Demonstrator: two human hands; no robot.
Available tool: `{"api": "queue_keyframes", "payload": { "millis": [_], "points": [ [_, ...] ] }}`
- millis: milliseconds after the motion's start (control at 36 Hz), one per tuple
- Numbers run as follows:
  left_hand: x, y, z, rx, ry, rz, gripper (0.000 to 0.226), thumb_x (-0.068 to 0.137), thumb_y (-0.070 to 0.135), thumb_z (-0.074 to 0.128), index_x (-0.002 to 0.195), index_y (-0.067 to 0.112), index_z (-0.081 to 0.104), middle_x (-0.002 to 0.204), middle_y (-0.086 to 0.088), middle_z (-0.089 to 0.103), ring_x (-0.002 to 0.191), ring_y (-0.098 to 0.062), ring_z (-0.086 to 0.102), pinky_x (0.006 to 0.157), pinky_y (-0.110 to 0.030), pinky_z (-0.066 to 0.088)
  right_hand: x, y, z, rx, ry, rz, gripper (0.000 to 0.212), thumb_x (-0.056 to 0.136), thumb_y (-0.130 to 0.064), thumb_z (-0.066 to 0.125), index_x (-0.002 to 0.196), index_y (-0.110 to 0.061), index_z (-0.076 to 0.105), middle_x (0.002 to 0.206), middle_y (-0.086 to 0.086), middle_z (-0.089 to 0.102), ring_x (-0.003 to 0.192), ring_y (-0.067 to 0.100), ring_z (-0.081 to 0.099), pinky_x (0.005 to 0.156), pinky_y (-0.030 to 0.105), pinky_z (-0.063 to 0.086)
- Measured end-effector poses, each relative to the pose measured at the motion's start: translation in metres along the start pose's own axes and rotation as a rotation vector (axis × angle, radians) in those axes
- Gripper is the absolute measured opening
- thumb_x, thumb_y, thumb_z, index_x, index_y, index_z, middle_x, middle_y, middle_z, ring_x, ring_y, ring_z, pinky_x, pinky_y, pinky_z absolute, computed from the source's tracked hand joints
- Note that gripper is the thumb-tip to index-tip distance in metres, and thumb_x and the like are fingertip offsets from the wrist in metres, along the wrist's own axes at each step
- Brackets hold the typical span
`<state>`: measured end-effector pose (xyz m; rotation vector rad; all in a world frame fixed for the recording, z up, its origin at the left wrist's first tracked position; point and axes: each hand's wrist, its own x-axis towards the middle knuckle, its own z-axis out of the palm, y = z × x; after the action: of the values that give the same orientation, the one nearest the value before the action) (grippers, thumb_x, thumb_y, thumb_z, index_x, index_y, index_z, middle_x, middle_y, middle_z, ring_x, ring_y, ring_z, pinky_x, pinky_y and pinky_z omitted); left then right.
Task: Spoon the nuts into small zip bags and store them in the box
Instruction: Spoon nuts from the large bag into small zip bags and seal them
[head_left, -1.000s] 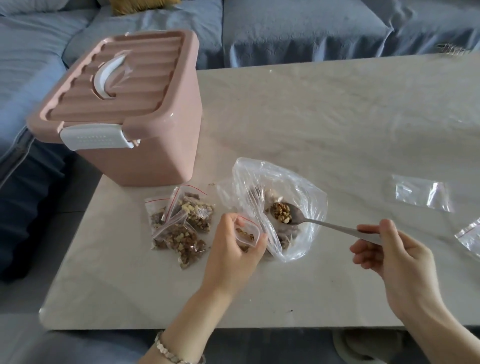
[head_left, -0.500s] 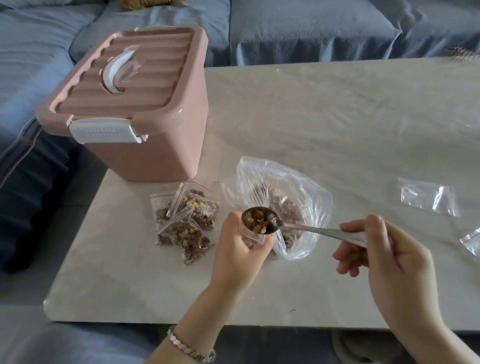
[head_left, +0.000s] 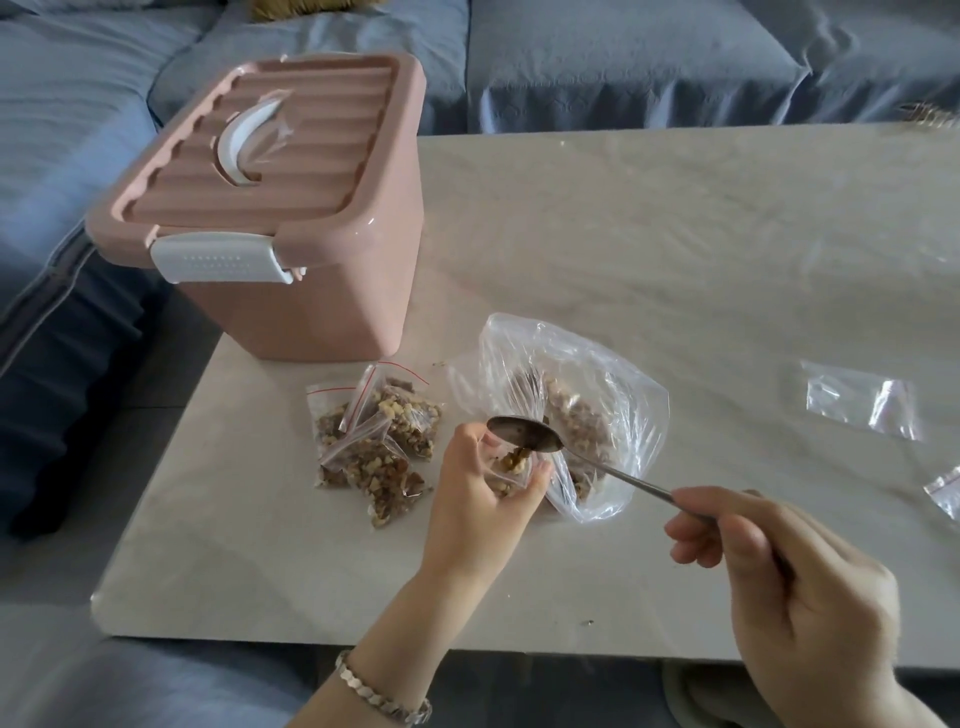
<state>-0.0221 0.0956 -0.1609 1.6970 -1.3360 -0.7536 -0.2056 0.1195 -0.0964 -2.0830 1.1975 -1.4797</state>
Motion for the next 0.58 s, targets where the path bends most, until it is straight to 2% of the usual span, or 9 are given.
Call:
{"api": "queue_keyframes", "payload": {
  "millis": [222, 306, 361, 444, 500, 583],
  "points": [
    [-0.004, 0.001, -0.003, -0.062, -0.026, -0.02, 0.033, 0.076, 0.037, 0.071, 0.092, 0.028, 0.044, 0.091, 0.009, 0.059, 0.08, 0.0, 0.058, 0.071, -0.01, 0.043, 0.005, -0.008, -0.004, -0.025, 0.043, 0.029, 0.026, 0.101, -0.033, 0.033, 0.092, -0.024, 0.056, 0.071, -0.007, 0.061, 0.061, 0.001, 0.059, 0.061, 0.006, 0.044],
    [-0.003, 0.0, -0.003, -0.06, -0.013, -0.018, 0.033, 0.075, 0.036, 0.072, 0.091, 0.029, 0.043, 0.091, 0.008, 0.059, 0.079, -0.001, 0.059, 0.07, -0.011, 0.044, 0.01, -0.012, -0.01, -0.036, 0.029, 0.073, 0.029, 0.1, -0.036, 0.032, 0.089, -0.027, 0.057, 0.062, -0.011, 0.059, 0.058, 0.001, 0.058, 0.058, 0.005, 0.042],
    [-0.004, -0.001, -0.003, -0.047, -0.002, -0.001, 0.035, 0.076, 0.031, 0.073, 0.09, 0.028, 0.041, 0.091, 0.008, 0.057, 0.076, 0.0, 0.061, 0.065, -0.011, 0.045, 0.015, -0.015, -0.012, -0.071, -0.021, 0.077, 0.032, 0.1, -0.039, 0.031, 0.086, -0.028, 0.059, 0.061, -0.012, 0.058, 0.057, 0.001, 0.056, 0.056, 0.007, 0.042],
    [-0.005, -0.004, 0.0, 0.051, 0.051, 0.082, 0.038, 0.075, 0.027, 0.075, 0.089, 0.029, 0.04, 0.087, 0.01, 0.055, 0.071, -0.003, 0.062, 0.063, -0.021, 0.049, 0.021, -0.02, -0.011, -0.153, -0.104, 0.02, 0.044, 0.1, -0.04, 0.031, 0.081, -0.02, 0.066, 0.06, -0.007, 0.059, 0.057, 0.006, 0.055, 0.053, 0.016, 0.044],
    [-0.005, -0.006, 0.003, 0.146, 0.108, 0.161, 0.032, 0.075, 0.032, 0.07, 0.091, 0.023, 0.044, 0.084, 0.008, 0.054, 0.071, -0.007, 0.059, 0.064, -0.024, 0.048, 0.025, -0.024, -0.006, -0.234, -0.149, -0.047, 0.053, 0.1, -0.039, 0.03, 0.076, -0.011, 0.07, 0.06, -0.009, 0.056, 0.058, 0.009, 0.052, 0.052, 0.018, 0.042],
    [-0.005, -0.003, 0.004, 0.252, 0.146, 0.216, 0.03, 0.072, 0.039, 0.059, 0.09, 0.015, 0.051, 0.085, 0.005, 0.053, 0.078, -0.015, 0.054, 0.069, -0.026, 0.046, 0.028, -0.028, 0.001, -0.289, -0.192, -0.108, 0.056, 0.1, -0.038, 0.029, 0.074, -0.011, 0.07, 0.057, -0.007, 0.055, 0.048, 0.01, 0.048, 0.046, 0.02, 0.039]
  ]
}}
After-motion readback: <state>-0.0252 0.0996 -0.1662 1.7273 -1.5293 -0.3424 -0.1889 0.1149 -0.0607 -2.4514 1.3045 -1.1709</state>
